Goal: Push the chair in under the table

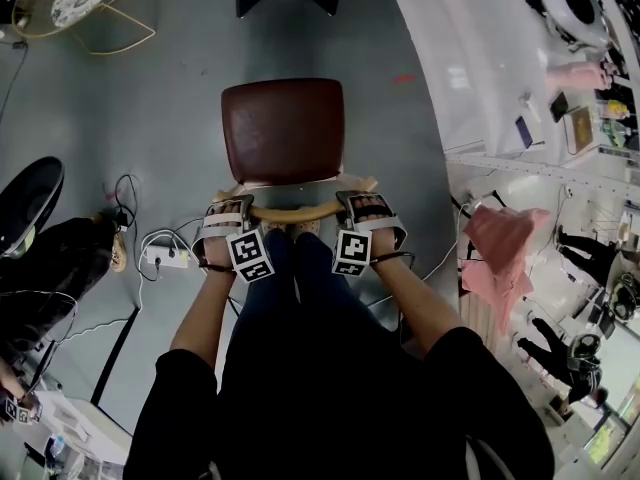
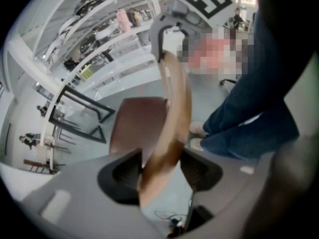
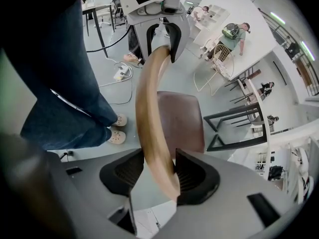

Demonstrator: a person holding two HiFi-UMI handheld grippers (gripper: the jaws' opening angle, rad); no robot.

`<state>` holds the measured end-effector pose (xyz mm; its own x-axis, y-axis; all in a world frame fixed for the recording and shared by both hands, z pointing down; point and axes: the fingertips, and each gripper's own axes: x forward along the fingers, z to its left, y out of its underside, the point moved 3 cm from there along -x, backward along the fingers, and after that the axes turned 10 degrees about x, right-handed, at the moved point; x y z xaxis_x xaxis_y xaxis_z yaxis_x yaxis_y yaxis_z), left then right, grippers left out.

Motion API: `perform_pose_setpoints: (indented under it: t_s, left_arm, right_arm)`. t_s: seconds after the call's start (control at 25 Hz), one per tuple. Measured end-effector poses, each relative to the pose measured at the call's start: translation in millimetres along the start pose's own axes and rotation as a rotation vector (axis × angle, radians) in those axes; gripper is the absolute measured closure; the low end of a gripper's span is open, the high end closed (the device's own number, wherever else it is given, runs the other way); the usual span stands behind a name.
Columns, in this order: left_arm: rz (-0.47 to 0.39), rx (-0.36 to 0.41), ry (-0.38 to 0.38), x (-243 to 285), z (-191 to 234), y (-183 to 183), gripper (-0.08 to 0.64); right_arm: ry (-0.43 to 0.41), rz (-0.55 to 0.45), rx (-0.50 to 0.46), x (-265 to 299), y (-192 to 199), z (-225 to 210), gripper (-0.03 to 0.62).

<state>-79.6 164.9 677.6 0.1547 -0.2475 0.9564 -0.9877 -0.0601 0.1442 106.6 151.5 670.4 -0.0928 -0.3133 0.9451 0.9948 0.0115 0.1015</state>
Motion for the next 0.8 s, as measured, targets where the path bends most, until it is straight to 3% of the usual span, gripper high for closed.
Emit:
perform_pose_setpoints:
  t_s: [0.28,0.8]
  left_arm:
    - [0.01,0.019,0.008,3.3,13.5,14.8,0.312]
    - [0.007,0.015,-0.028,22.9,66.5,18.9,0.308]
  right_arm:
    - [-0.003,-0.018,0.037,3.6,-14.2,-5.3,0.387]
    - [-0.002,0.063,0.051,26.3,-14.4,-59.0,0.387]
